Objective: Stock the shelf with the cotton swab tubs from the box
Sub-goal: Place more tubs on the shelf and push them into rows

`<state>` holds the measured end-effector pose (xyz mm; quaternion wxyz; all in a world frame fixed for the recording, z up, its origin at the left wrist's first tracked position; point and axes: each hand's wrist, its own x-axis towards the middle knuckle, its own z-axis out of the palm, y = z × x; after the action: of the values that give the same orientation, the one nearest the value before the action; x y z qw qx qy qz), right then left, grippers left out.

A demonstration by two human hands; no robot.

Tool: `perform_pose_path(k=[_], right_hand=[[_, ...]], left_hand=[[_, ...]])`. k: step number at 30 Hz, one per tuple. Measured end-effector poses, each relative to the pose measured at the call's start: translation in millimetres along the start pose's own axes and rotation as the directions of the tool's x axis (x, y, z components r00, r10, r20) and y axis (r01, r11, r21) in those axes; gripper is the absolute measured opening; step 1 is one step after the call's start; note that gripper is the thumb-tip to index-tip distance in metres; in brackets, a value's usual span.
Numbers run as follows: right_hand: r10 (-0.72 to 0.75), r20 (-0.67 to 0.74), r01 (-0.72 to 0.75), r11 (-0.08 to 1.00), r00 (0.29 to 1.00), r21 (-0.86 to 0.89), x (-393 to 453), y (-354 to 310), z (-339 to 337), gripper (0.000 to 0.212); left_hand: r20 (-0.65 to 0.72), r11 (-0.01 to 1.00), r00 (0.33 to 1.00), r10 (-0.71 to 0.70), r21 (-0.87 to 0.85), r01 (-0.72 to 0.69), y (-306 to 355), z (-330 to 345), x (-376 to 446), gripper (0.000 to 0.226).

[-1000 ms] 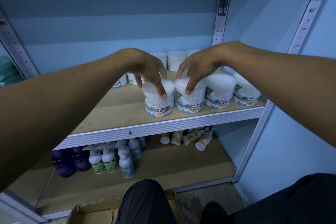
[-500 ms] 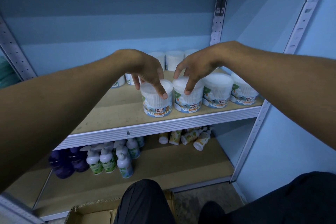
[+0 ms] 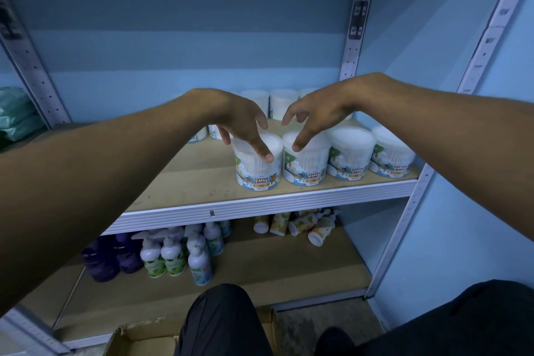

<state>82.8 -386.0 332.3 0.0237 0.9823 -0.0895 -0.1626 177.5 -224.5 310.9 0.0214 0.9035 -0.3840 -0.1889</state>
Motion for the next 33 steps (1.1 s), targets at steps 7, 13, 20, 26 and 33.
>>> perform_pose_path(k=[7,13,20,26,33], right_hand=[[-0.024,-0.089,0.022,0.999,0.996,-0.030,8,-21,-5,0.069],[-0.027,-0.216,0.025,1.000,0.976,-0.016,36,-41,-3,0.075],[-0.041,-0.303,0.068,0.995,0.952,0.079,83,-62,3,0.075],[-0.025,-0.329,0.071,0.989,0.944,0.129,134,-78,-5,0.079],[-0.038,-0.334,0.072,0.994,0.942,0.088,183,-89,-25,0.082]], left_hand=[[-0.073,0.995,0.997,-0.004,0.102,0.012,-23,-8,-20,0.093],[-0.139,0.981,0.989,-0.057,0.176,0.081,-60,-6,-26,0.090],[-0.260,0.967,0.960,-0.106,0.196,0.160,-116,0,-12,0.082],[-0.278,0.957,0.952,-0.126,0.219,0.191,-157,-11,19,0.070],[-0.288,0.954,0.949,-0.128,0.224,0.197,-180,-25,53,0.091]])
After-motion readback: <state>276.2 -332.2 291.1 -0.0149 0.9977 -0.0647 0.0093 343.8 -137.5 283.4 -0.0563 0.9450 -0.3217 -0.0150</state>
